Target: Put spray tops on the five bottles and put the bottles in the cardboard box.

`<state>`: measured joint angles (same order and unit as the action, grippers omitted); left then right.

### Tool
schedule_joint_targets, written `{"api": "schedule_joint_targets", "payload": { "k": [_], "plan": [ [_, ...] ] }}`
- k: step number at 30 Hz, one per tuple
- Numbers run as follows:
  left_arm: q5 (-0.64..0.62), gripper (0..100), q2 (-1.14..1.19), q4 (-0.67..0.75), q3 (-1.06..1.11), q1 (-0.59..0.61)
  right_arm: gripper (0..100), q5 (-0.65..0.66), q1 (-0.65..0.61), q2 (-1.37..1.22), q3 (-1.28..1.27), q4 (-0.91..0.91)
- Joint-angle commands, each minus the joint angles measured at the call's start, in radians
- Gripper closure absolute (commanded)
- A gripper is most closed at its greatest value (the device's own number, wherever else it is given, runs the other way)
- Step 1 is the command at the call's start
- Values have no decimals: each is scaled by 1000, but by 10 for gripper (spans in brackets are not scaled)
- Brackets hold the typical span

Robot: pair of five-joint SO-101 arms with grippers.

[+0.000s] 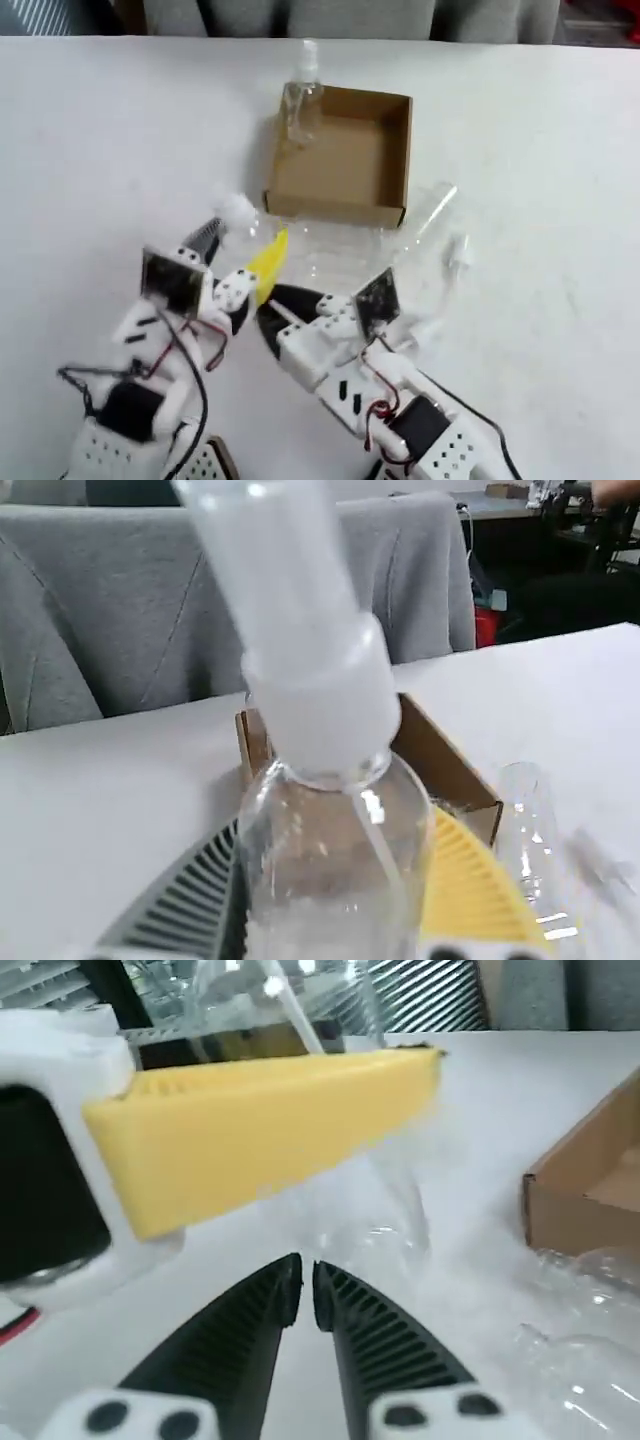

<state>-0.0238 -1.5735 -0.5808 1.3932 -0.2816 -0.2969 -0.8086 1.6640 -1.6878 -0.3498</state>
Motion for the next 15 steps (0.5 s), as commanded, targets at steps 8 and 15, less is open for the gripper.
{"api": "schedule_joint_targets", "payload": {
  "k": [8, 15],
  "plan": [
    [-17, 978, 642, 183, -448, 36, 981, 0, 225, 137, 5, -337],
    [-124, 978, 866, 583, -466, 35, 981, 0, 463, 136, 3, -437]
  ]
}}
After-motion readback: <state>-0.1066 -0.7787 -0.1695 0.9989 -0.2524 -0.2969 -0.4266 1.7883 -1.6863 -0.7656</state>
